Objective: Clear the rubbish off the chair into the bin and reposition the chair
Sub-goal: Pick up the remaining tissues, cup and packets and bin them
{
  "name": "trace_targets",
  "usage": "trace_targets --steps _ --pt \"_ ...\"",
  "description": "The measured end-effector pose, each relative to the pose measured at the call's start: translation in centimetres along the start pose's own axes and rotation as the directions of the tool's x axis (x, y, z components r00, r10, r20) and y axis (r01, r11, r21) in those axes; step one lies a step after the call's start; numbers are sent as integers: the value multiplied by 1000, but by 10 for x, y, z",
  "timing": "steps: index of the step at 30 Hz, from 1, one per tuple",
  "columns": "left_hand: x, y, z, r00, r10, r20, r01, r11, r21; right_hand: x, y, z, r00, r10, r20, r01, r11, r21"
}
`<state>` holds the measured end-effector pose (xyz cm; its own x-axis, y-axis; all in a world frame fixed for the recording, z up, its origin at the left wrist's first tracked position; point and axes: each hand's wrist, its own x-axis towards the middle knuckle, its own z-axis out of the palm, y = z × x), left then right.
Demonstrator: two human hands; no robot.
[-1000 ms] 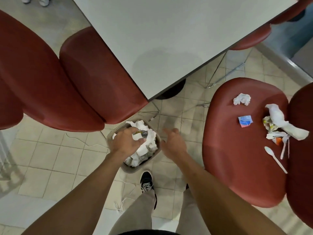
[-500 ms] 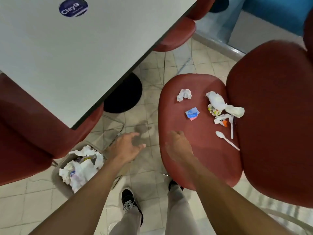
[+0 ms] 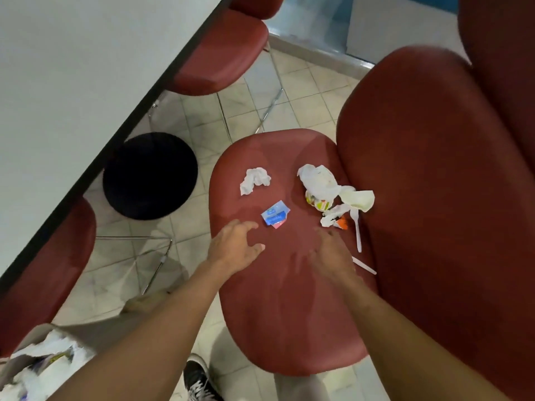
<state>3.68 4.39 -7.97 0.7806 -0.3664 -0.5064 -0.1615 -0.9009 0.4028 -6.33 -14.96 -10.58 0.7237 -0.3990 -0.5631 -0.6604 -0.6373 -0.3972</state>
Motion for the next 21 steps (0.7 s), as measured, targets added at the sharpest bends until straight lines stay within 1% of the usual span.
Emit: trace_targets --steps 2,4,6,9,12,15,17,18,19,21 --pt "26 13 11 1000 27 4 -27 999 43 27 18 0 1000 7 3 -7 1000 12" --pt "51 22 23 999 43 22 -45 997 58 49 34 0 999 9 -40 -8 1000 15" --pt "81 29 41 998 60 36 -62 996 59 77 50 1 996 9 -85 -13 999 -50" --pt "108 34 59 994 98 47 -102 992 74 100 61 3 993 25 -116 -35 996 -84" --pt "127 35 76 987 130 98 -143 979 145 119 71 13 993 22 -116 -36 992 -119" --pt "139 33 92 981 96 171 -134 965 227 132 79 21 990 7 -139 -24 992 -122" --pt "142 32 98 984 99 151 -139 947 288 138 82 24 985 -30 -168 7 991 -136" --pt "142 31 99 986 113 121 -146 938 315 139 82 25 984 -31 -178 12 994 -107" --pt "142 30 100 988 126 91 -148 934 325 139 83 26 984 -17 -179 4 998 -70" --pt "140 29 99 991 119 61 -132 948 289 137 86 28 983 -1 -181 -6 999 -34"
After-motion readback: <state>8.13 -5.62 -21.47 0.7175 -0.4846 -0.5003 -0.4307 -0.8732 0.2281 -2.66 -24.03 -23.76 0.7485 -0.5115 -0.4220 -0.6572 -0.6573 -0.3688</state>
